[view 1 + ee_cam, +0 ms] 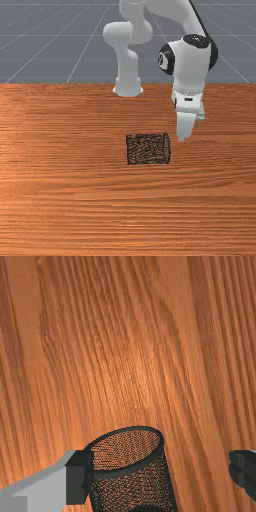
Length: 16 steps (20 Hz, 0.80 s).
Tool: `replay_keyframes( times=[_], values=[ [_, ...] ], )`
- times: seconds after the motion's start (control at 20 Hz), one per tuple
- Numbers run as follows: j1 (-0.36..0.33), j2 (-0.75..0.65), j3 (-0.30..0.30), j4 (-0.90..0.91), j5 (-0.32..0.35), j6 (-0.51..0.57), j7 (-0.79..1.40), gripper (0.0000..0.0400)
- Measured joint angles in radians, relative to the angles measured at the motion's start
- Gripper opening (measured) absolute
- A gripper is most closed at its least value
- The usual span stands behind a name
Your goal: Rotate the holder till the hole upward
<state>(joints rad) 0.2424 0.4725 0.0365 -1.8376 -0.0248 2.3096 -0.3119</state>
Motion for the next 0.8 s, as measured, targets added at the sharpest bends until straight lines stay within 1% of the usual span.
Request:
replay_keyframes(
  times=[0.05, 0.1, 0.15, 0.2, 0.25, 0.4, 0.45, 0.65, 0.7, 0.75, 0.8],
  values=[
    [0.010, 0.006, 0.006, 0.009, -0.003, -0.004, -0.001, 0.0400],
    [0.002, 0.035, 0.023, 0.056, 0.004, -0.062, -0.060, 0.0400],
    [0.017, 0.025, 0.009, 0.011, -0.003, 0.018, -0.002, 0.0400],
    [0.004, 0.060, 0.024, 0.059, 0.005, -0.045, -0.058, 0.0400],
    [0.020, 0.053, 0.006, 0.012, -0.001, 0.043, 0.011, 0.0400],
    [0.018, 0.080, 0.008, 0.010, -0.005, 0.068, -0.005, 0.0400],
    [0.061, 0.106, -0.034, 0.041, -0.085, 0.031, 0.038, 0.0400],
    [0.083, 0.174, -0.055, 0.057, -0.103, 0.077, 0.061, 0.0400],
    [0.027, 0.204, 0.003, 0.086, -0.025, 0.053, -0.020, 0.0400],
    [0.111, 0.226, -0.082, 0.090, -0.131, 0.068, 0.093, 0.0400],
    [0.171, 0.295, -0.140, 0.177, -0.197, -0.039, 0.154, 0.0400]
  ],
)
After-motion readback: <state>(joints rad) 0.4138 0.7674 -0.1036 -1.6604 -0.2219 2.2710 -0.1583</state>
